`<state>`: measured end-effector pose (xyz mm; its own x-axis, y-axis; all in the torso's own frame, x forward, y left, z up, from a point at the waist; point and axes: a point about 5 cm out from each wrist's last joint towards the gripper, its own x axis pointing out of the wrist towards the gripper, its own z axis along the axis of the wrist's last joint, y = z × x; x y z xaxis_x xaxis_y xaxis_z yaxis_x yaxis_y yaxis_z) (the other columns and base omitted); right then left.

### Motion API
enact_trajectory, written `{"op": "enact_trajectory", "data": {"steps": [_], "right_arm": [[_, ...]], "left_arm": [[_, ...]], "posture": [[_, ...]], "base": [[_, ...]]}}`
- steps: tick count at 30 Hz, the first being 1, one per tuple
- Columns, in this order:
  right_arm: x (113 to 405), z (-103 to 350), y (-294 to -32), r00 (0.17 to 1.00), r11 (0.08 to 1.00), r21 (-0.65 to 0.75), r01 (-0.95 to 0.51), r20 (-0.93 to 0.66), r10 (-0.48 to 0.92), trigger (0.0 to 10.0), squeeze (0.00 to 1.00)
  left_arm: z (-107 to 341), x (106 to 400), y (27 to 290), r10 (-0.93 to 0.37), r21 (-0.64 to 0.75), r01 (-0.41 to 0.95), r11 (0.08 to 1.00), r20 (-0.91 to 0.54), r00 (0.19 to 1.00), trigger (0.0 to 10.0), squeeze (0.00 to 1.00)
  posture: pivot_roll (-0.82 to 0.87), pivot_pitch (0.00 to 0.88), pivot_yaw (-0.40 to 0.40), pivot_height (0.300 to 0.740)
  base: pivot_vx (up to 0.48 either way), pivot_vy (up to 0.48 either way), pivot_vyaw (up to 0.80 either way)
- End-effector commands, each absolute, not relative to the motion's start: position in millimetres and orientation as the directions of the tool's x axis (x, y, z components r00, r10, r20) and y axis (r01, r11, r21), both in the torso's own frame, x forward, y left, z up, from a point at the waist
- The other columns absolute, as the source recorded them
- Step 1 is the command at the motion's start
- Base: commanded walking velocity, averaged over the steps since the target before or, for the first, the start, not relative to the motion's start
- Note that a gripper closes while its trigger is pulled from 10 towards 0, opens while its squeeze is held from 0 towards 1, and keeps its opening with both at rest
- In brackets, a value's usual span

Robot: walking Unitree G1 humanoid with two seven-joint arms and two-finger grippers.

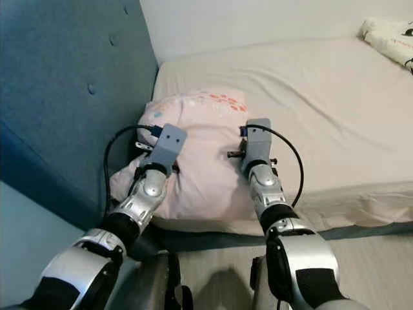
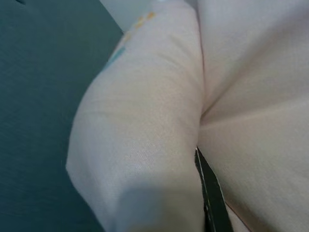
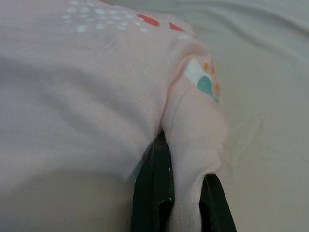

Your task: Clean up the room

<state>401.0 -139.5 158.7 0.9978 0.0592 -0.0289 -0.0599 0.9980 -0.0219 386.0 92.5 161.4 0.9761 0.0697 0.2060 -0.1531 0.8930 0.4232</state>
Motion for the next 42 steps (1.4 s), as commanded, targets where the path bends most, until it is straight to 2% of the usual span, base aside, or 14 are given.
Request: {"op": "enact_trajectory", "data": {"steps": [1,9,16,19,22,23,24,29,31,35,37,39,41,42], "right_arm": [[398.9,154.3,-143.4,0.998,0.998,-0.033,-0.048,-0.030,0.047,10.0,0.00],[399.0,155.3,-144.6,0.999,0.998,-0.047,-0.040,-0.021,0.039,10.0,0.00],[402.1,163.2,-147.9,1.000,1.000,-0.024,-0.016,-0.008,0.016,10.0,0.00],[404.9,171.7,-146.1,1.000,1.000,-0.016,-0.023,0.015,0.024,10.0,0.00],[415.5,214.3,-136.0,0.988,0.997,0.022,-0.068,0.140,0.064,10.0,0.00],[415.5,214.3,-136.0,0.988,0.997,0.022,-0.068,0.140,0.064,10.0,0.00],[419.5,241.0,-129.6,0.972,0.994,0.046,-0.095,0.218,0.083,10.0,0.00],[421.2,261.2,-123.5,0.955,0.991,0.058,-0.124,0.278,0.103,10.0,0.00],[421.5,268.8,-117.6,0.946,0.987,0.051,-0.153,0.297,0.131,10.0,0.00],[421.5,267.9,-114.7,0.946,0.986,0.041,-0.164,0.290,0.145,10.0,0.00],[420.0,242.0,-109.9,0.966,0.983,0.017,-0.181,0.189,0.174,10.0,0.00],[420.0,242.0,-109.9,0.966,0.983,0.017,-0.181,0.189,0.174,10.0,0.00],[414.7,200.9,-114.0,0.987,0.987,0.015,-0.157,0.033,0.157,10.0,0.00],[414.7,200.9,-114.0,0.987,0.987,0.015,-0.157,0.033,0.157,10.0,0.00]], "left_arm": [[160.9,385.8,104.3,0.101,0.423,-0.185,0.887,0.214,0.972,10.0,0.00],[163.7,385.9,99.0,0.068,0.453,-0.170,0.875,0.232,0.970,10.0,0.00],[175.2,390.8,95.2,-0.037,0.456,-0.067,0.887,0.215,0.976,10.0,0.00],[185.1,393.9,96.3,-0.045,0.458,-0.073,0.886,0.240,0.970,10.0,0.00],[241.6,406.3,104.2,-0.001,0.447,-0.196,0.873,0.402,0.915,10.0,0.00],[241.6,406.3,104.2,-0.001,0.447,-0.196,0.873,0.402,0.915,10.0,0.00],[279.2,409.6,109.6,0.034,0.432,-0.290,0.854,0.510,0.859,10.0,0.00],[306.4,409.9,117.3,0.069,0.429,-0.385,0.817,0.591,0.804,10.0,0.00],[317.2,408.4,129.2,0.089,0.450,-0.471,0.758,0.644,0.760,10.0,0.00],[316.9,407.6,135.0,0.088,0.472,-0.500,0.726,0.658,0.748,10.0,0.00],[283.8,408.7,141.1,0.053,0.582,-0.450,0.677,0.571,0.819,10.0,0.00],[283.8,408.7,141.1,0.053,0.582,-0.450,0.677,0.571,0.819,10.0,0.00],[233.2,407.4,141.2,0.049,0.681,-0.347,0.645,0.417,0.908,10.0,0.00],[233.2,407.4,141.2,0.049,0.681,-0.347,0.645,0.417,0.908,10.0,0.00]], "posture": [[0.09,0.262,0.080,0.573],[0.09,0.266,0.081,0.564],[0.10,0.275,0.082,0.564],[0.10,0.279,0.082,0.564],[0.11,0.281,0.076,0.564],[0.11,0.281,0.076,0.564],[0.11,0.277,0.071,0.564],[0.11,0.272,0.070,0.564],[0.11,0.266,0.067,0.564],[0.11,0.266,0.067,0.564],[0.12,0.271,0.066,0.564],[0.12,0.271,0.066,0.564],[0.12,0.277,0.068,0.564],[0.12,0.277,0.068,0.564]], "base": [[0.000,0.000,0.00],[0.000,0.000,0.00],[0.000,0.000,0.00],[0.000,0.000,0.00],[0.000,0.000,0.00],[0.000,0.000,0.00],[0.000,0.000,0.00],[0.000,0.000,0.00],[0.000,0.000,0.00],[0.000,0.000,0.00],[0.000,0.000,0.00],[0.000,0.000,0.00],[0.000,0.000,0.00],[0.000,0.000,0.00]]}}
